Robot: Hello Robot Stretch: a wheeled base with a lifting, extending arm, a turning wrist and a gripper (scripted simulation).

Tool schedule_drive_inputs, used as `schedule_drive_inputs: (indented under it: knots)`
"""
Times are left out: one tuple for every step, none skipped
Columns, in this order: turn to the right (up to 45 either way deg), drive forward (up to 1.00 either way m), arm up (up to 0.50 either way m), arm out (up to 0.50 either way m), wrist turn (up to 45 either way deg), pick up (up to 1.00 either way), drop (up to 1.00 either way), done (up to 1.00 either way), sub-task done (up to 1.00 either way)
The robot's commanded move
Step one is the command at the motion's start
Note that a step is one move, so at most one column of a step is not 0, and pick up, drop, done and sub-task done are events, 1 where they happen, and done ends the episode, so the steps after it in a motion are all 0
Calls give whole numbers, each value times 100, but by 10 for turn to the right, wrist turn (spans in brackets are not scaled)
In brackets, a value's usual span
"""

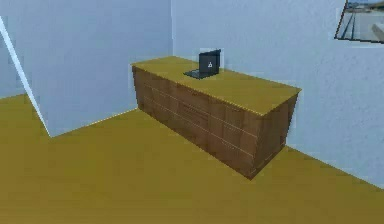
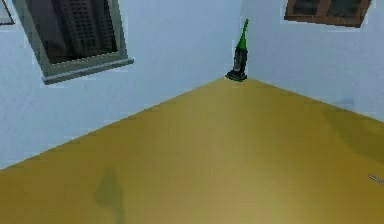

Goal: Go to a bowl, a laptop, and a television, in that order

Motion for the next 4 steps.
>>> schedule_drive_inputs:
  knots:
    - [0, 100, 0, 0, 0, 0, 0, 0, 0]
    - [-270, 0, 0, 0, 0, 0, 0, 0, 0]
    - [0, 5, 0, 0, 0, 0, 0, 0, 0]
    - [330, 0, 0, 0, 0, 0, 0, 0, 0]
